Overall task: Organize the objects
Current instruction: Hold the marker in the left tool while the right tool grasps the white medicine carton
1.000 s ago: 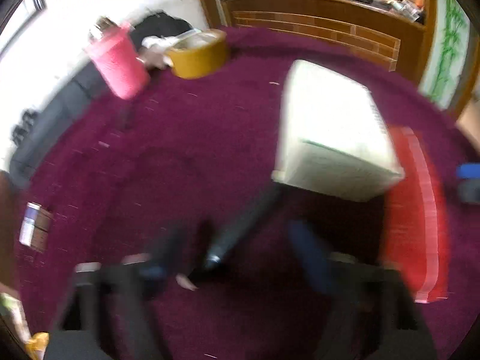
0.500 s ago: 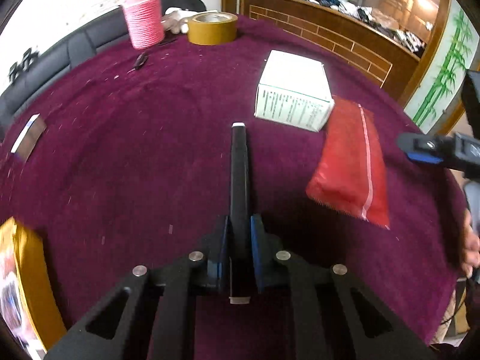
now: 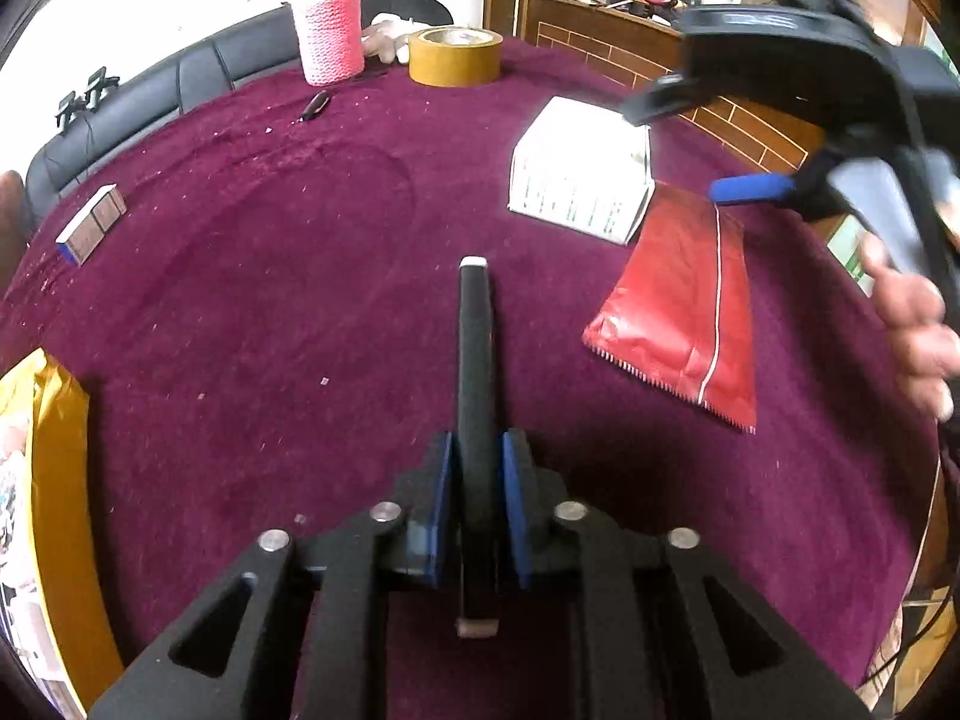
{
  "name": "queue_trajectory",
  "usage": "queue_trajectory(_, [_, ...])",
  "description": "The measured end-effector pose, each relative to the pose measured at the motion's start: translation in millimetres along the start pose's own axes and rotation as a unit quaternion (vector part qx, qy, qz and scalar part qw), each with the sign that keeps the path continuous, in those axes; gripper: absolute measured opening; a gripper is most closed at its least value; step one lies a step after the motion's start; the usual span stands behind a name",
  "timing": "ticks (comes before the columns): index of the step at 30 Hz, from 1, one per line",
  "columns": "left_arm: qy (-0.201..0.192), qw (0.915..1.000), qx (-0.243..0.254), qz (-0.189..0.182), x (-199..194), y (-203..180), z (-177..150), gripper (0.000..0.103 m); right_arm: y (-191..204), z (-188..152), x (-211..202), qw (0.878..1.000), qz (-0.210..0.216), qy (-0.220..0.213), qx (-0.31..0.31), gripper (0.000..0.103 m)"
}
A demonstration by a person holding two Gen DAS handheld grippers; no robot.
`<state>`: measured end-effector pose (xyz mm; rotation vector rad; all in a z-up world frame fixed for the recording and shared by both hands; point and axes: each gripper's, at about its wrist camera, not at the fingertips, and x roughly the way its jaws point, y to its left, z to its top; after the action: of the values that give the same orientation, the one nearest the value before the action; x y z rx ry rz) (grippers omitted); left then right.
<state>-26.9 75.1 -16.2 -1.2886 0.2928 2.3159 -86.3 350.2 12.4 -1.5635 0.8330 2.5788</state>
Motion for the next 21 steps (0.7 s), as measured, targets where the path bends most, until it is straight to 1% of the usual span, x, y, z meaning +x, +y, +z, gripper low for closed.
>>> queue_trajectory(1, [-0.002, 1.0, -0.001, -0.002, 2, -1, 2, 0.027, 4, 5, 6, 1.0, -0.011, 0.005, 0.001, 0.093])
queue_trajectory(2, [-0.006, 1.0, -0.001, 0.0, 4, -2, 3, 0.03, 9, 9, 12, 1.0, -0.024, 0.006, -0.001, 0.093])
queue_trajectory(3, [-0.01, 0.9999, 0.002, 0.005, 5, -4, 3, 0.031, 14, 13, 17, 0.999, -0.035, 0.009, -0.005, 0.093])
queue_trajectory(5, [-0.017, 0.9997, 0.008, 0.018, 7, -8, 3, 0.031, 23, 16, 27, 0.999, -0.043, 0.019, -0.007, 0.093])
queue_trajectory(7, [-0.021, 0.9996, 0.005, 0.02, 7, -9, 2, 0.031, 30, 19, 36, 0.998, -0.054, 0.025, -0.007, 0.093])
queue_trajectory(9, [-0.025, 0.9995, -0.001, 0.022, 6, -7, 2, 0.03, 38, 19, 41, 0.998, -0.065, 0.024, -0.006, 0.093])
queue_trajectory(10, [-0.027, 0.9994, -0.004, 0.023, 6, -6, 2, 0.025, 42, 20, 43, 0.997, -0.072, 0.025, -0.006, 0.094])
queue_trajectory(11, [-0.028, 0.9992, -0.006, 0.026, 5, -5, 1, 0.017, 45, 21, 45, 0.997, -0.075, 0.024, -0.005, 0.094])
queue_trajectory(12, [-0.029, 0.9992, -0.011, 0.026, 5, -2, 1, 0.014, 48, 21, 47, 0.996, -0.08, 0.024, -0.004, 0.094])
queue_trajectory(15, [-0.029, 0.9992, -0.025, 0.01, 2, 3, 0, 0.014, 55, 22, 54, 0.993, -0.116, 0.022, -0.01, 0.094])
queue_trajectory(17, [-0.031, 0.999, -0.033, 0.001, 0, 6, -3, 0.014, 62, 21, 60, 0.991, -0.131, 0.022, -0.026, 0.093])
queue_trajectory(18, [-0.033, 0.9987, -0.038, -0.003, -2, 8, -5, 0.014, 64, 21, 60, 0.99, -0.131, 0.021, -0.036, 0.092])
queue_trajectory(19, [-0.035, 0.9985, -0.042, -0.005, -5, 10, -7, 0.014, 65, 20, 58, 0.991, -0.128, 0.02, -0.042, 0.086])
queue_trajectory(21, [-0.04, 0.9978, -0.053, -0.011, -11, 14, -10, 0.014, 65, 19, 52, 0.991, -0.12, 0.02, -0.048, 0.082])
